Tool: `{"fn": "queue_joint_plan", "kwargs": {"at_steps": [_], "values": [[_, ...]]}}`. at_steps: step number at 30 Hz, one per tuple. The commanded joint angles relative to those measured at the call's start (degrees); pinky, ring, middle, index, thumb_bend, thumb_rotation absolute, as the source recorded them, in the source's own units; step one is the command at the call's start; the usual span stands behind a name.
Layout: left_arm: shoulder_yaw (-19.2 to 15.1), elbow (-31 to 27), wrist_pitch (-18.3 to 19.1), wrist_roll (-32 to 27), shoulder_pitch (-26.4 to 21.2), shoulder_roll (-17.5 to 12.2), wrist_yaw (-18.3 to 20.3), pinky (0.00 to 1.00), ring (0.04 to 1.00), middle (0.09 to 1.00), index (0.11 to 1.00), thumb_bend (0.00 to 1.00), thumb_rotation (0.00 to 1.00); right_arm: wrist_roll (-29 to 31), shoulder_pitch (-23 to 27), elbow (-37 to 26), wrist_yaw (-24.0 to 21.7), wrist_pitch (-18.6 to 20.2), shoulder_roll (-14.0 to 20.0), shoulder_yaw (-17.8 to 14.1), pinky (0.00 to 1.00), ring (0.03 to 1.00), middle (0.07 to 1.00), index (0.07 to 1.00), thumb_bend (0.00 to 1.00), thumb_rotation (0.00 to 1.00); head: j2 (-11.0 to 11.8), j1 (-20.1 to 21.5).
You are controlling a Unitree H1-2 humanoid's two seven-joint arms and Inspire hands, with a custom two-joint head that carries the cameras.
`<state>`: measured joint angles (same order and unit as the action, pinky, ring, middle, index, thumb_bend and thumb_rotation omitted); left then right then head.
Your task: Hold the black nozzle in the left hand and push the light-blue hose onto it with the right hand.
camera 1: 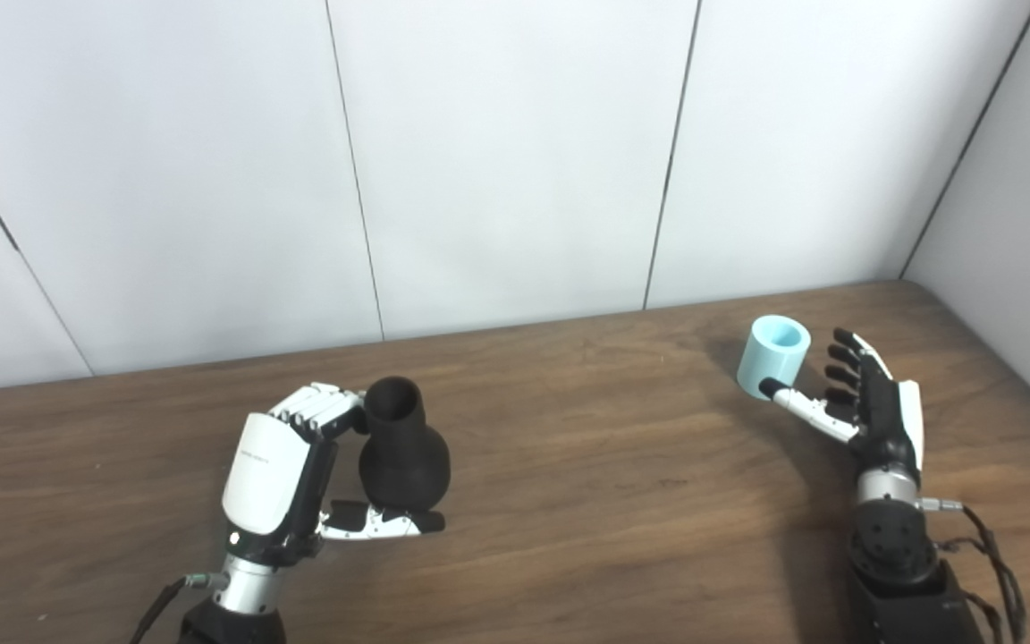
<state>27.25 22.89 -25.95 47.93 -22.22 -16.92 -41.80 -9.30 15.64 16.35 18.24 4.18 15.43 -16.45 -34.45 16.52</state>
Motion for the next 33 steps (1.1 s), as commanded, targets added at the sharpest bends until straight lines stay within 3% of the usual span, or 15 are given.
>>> {"fn": "queue_joint_plan", "kwargs": {"at_steps": [1, 4, 20, 33], "values": [[1.3, 4.3, -0.8, 0.3, 7.7, 0.1, -0.1, 0.60, 0.448, 0.444, 0.509, 0.52, 0.00, 0.0, 3.0, -0.5, -0.3, -0.4, 0.6, 0.8, 0.74, 0.812, 0.841, 0.844, 0.93, 0.29, 0.0, -0.1], [1.1, 4.1, -0.8, 0.6, 7.9, 0.1, 0.1, 0.60, 0.447, 0.443, 0.509, 0.52, 0.00, -1.1, 4.0, 0.6, 0.5, -0.2, 0.8, 1.6, 0.70, 0.783, 0.816, 0.815, 0.94, 0.29, -0.1, -0.1], [0.5, 4.1, -0.8, 1.1, 8.3, 0.4, 1.1, 0.60, 0.443, 0.440, 0.512, 0.52, 0.00, -0.1, 6.7, 4.9, 0.7, -2.4, 0.8, 2.8, 0.73, 0.793, 0.815, 0.833, 0.92, 0.27, -0.3, -0.3], [0.4, 8.6, -0.9, -2.5, 8.5, 2.2, 3.5, 0.59, 0.455, 0.438, 0.510, 0.52, 0.00, 0.2, 7.5, 5.8, 0.8, -2.7, 0.8, 3.3, 0.72, 0.785, 0.807, 0.806, 0.92, 0.26, -0.8, -1.8]]}}
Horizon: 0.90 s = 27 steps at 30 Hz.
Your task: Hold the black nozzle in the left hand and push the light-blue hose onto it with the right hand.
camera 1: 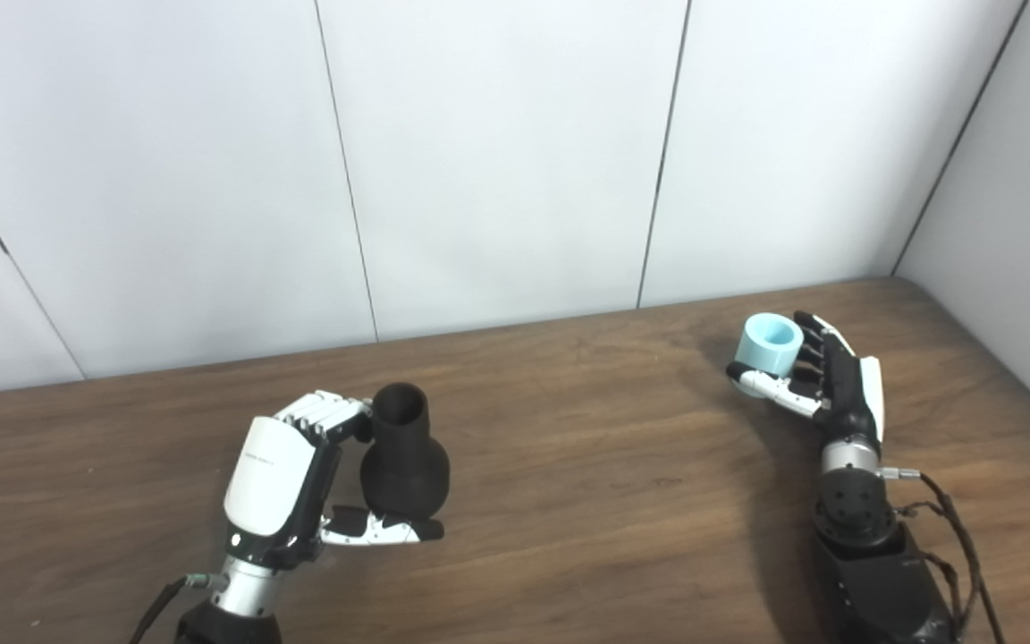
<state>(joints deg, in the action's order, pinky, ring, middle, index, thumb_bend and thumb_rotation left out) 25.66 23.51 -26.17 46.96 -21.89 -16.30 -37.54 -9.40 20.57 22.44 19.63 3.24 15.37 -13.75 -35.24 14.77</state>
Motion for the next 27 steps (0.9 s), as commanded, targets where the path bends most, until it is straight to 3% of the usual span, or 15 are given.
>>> {"fn": "queue_joint_plan", "kwargs": {"at_steps": [1, 7, 11, 17, 27], "values": [[2.2, 8.3, -0.7, -2.3, 8.2, 1.8, -0.5, 0.59, 0.456, 0.437, 0.510, 0.52, 0.00, 0.4, 2.6, -0.3, -0.6, -1.7, 0.8, 0.5, 0.72, 0.785, 0.807, 0.805, 0.92, 0.26, 0.0, -0.3], [1.2, 10.0, -0.6, -4.6, 9.1, 3.7, 2.2, 0.60, 0.473, 0.441, 0.510, 0.52, 0.00, 0.5, 3.0, 0.7, -0.6, -3.0, 1.1, 0.6, 0.70, 0.767, 0.793, 0.797, 0.91, 0.23, 0.2, -1.6], [-0.1, 10.4, 0.2, -5.1, 9.6, 4.9, 3.9, 0.60, 0.487, 0.447, 0.507, 0.52, 0.00, -0.3, 3.2, 0.2, -0.7, -1.8, 1.6, 1.1, 0.69, 0.754, 0.781, 0.795, 0.91, 0.25, 0.3, -2.2], [-1.4, 11.8, 0.8, -3.8, 9.5, 5.9, 4.1, 0.59, 0.494, 0.458, 0.501, 0.52, 0.00, -1.2, 3.9, 1.3, 0.2, -2.8, 2.2, 1.7, 0.65, 0.712, 0.742, 0.754, 0.92, 0.27, 0.5, -2.6], [-1.5, 11.4, 1.8, -2.3, 9.7, 5.9, 3.7, 0.59, 0.490, 0.449, 0.507, 0.52, 0.00, -0.6, 5.2, 2.4, 2.9, -3.3, 1.3, 0.7, 0.56, 0.638, 0.656, 0.671, 0.89, 0.13, 0.5, -2.3]]}}
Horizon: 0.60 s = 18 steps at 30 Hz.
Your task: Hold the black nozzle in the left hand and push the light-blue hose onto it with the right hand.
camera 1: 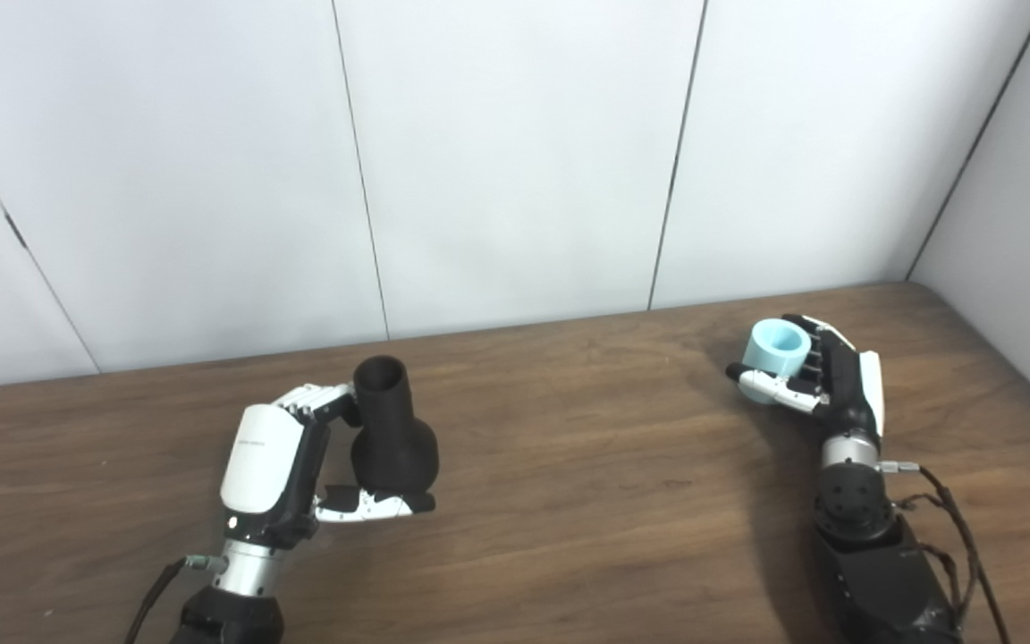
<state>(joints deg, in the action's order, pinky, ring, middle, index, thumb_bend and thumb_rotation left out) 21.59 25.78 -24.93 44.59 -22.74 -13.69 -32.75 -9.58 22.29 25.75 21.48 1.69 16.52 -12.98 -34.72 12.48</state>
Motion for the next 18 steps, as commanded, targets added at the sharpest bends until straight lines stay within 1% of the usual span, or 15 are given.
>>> {"fn": "queue_joint_plan", "kwargs": {"at_steps": [1, 3, 5, 6, 7, 8, 9, 11, 15, 18], "values": [[2.5, 8.9, 0.7, 0.1, 10.5, 3.3, -0.9, 0.59, 0.493, 0.451, 0.506, 0.52, 0.00, -0.7, 3.6, -0.8, 1.8, -1.4, 0.0, -0.1, 0.55, 0.624, 0.636, 0.652, 0.90, 0.12, -0.1, 0.0], [2.5, 8.7, 0.9, 0.2, 10.6, 3.3, -0.7, 0.59, 0.497, 0.456, 0.504, 0.52, 0.00, -1.2, 3.9, -0.6, 3.2, -1.1, -0.2, -0.1, 0.52, 0.600, 0.605, 0.617, 0.89, 0.09, -0.1, 0.0], [2.5, 8.6, 1.0, 0.4, 10.6, 3.3, -0.8, 0.59, 0.495, 0.455, 0.505, 0.52, 0.00, -1.4, 4.0, -0.4, 4.1, -1.1, -0.2, -0.1, 0.50, 0.574, 0.586, 0.583, 0.87, 0.03, -0.2, -0.2], [2.6, 8.5, 1.1, 0.4, 10.6, 3.4, -0.8, 0.59, 0.495, 0.454, 0.505, 0.52, 0.00, -1.5, 4.1, -0.2, 4.5, -1.5, -0.3, -0.1, 0.49, 0.569, 0.583, 0.577, 0.86, 0.02, -0.3, -0.3], [2.7, 8.5, 1.0, 0.6, 10.6, 3.4, -0.9, 0.59, 0.494, 0.453, 0.505, 0.52, 0.00, -1.5, 4.1, 0.0, 4.9, -2.3, -0.3, -0.2, 0.44, 0.518, 0.548, 0.526, 0.66, 0.06, -0.3, -0.6], [2.7, 8.6, 1.0, 0.8, 10.5, 3.4, -1.0, 0.59, 0.492, 0.452, 0.506, 0.52, 0.00, -1.6, 4.1, 0.2, 5.3, -3.1, -0.3, -0.2, 0.39, 0.460, 0.497, 0.504, 0.57, 0.02, -0.3, -0.7], [2.8, 8.7, 1.0, 0.9, 10.5, 3.4, -1.2, 0.58, 0.491, 0.452, 0.506, 0.52, 0.00, -1.8, 4.1, 0.3, 5.6, -3.5, -0.2, -0.2, 0.38, 0.452, 0.492, 0.501, 0.56, 0.01, -0.3, -0.9], [3.0, 8.7, 1.0, 1.3, 10.4, 3.5, -1.4, 0.58, 0.487, 0.452, 0.506, 0.52, 0.00, -2.0, 4.0, 0.4, 6.1, -4.3, -0.1, -0.1, 0.35, 0.405, 0.461, 0.501, 0.53, 0.00, -0.4, -1.2], [3.1, 8.7, 1.5, 1.9, 10.2, 3.8, -1.4, 0.57, 0.484, 0.450, 0.508, 0.52, 0.00, -3.6, 3.7, 0.2, 6.7, -6.1, 0.6, 0.8, 0.33, 0.403, 0.465, 0.532, 0.52, 0.00, -0.3, -2.0], [3.0, 8.8, 1.6, 2.3, 10.2, 4.2, -1.6, 0.57, 0.481, 0.446, 0.509, 0.52, 0.00, -3.9, 3.5, -1.2, 6.5, -6.5, 0.6, 1.2, 0.32, 0.398, 0.460, 0.541, 0.51, 0.00, -0.2, -2.5]]}}
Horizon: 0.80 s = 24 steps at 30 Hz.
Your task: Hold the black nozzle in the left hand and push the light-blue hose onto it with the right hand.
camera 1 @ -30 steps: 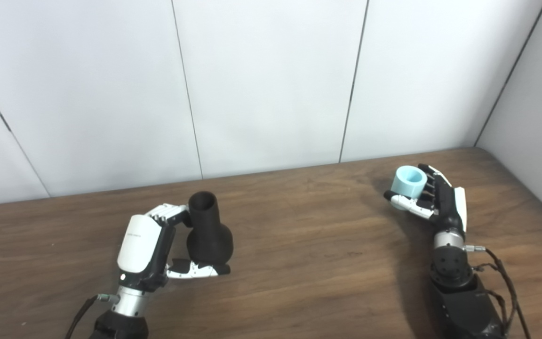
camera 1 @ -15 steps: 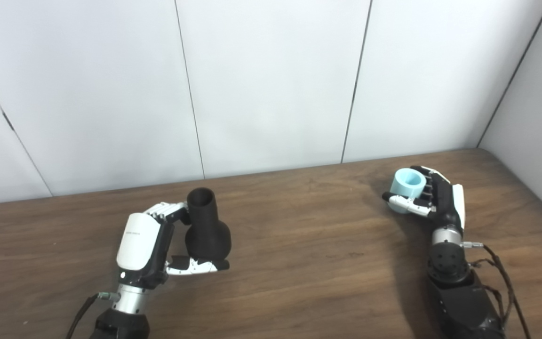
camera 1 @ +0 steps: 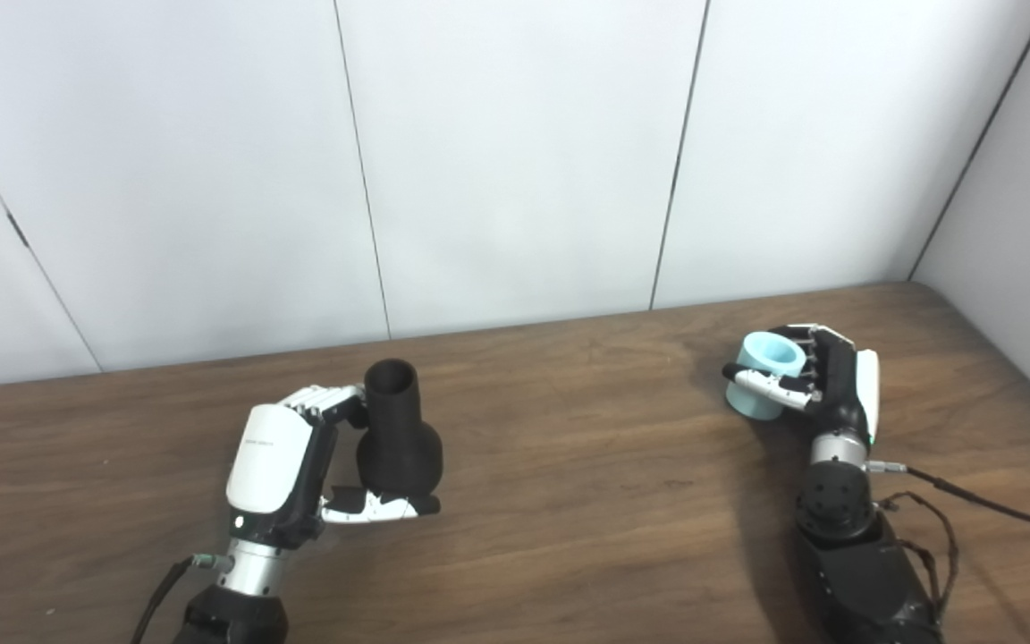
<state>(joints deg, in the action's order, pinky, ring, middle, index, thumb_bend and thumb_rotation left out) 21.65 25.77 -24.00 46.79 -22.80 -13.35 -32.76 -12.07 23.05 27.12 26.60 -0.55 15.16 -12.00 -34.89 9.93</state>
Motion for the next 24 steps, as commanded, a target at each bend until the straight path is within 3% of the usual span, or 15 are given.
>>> {"fn": "queue_joint_plan", "kwargs": {"at_steps": [1, 5, 11, 17, 24], "values": [[2.9, 8.9, 0.6, 0.3, 10.2, 4.0, -1.9, 0.57, 0.479, 0.445, 0.509, 0.52, 0.00, -1.4, 2.7, -2.9, 1.3, -4.9, 1.9, 0.3, 0.32, 0.396, 0.459, 0.542, 0.51, 0.00, 0.0, -0.1], [3.1, 9.4, 0.6, 0.9, 10.0, 4.4, -2.6, 0.56, 0.466, 0.438, 0.512, 0.52, 0.00, 0.5, 2.6, -6.4, -0.8, -4.6, 0.8, 0.2, 0.32, 0.398, 0.470, 0.526, 0.52, 0.00, 0.0, -0.4], [2.8, 10.1, 0.6, 1.2, 9.7, 5.2, -3.1, 0.56, 0.462, 0.433, 0.514, 0.52, 0.00, 0.9, 1.5, -16.2, -5.3, -2.5, -1.0, 2.8, 0.34, 0.405, 0.475, 0.529, 0.52, 0.00, 0.3, -0.8], [3.0, 11.0, 1.4, 2.0, 9.3, 5.8, -3.4, 0.56, 0.470, 0.438, 0.514, 0.52, 0.00, 1.3, 1.5, -26.0, -9.6, 4.7, -3.6, 5.0, 0.35, 0.411, 0.481, 0.518, 0.52, 0.00, 0.5, -1.3], [3.3, 11.1, 2.8, 2.7, 9.1, 6.8, -3.1, 0.57, 0.481, 0.439, 0.513, 0.52, 0.00, 3.5, 1.9, -30.4, -14.5, 5.8, -5.6, 6.7, 0.34, 0.416, 0.482, 0.509, 0.52, 0.00, 0.5, -3.3]]}}
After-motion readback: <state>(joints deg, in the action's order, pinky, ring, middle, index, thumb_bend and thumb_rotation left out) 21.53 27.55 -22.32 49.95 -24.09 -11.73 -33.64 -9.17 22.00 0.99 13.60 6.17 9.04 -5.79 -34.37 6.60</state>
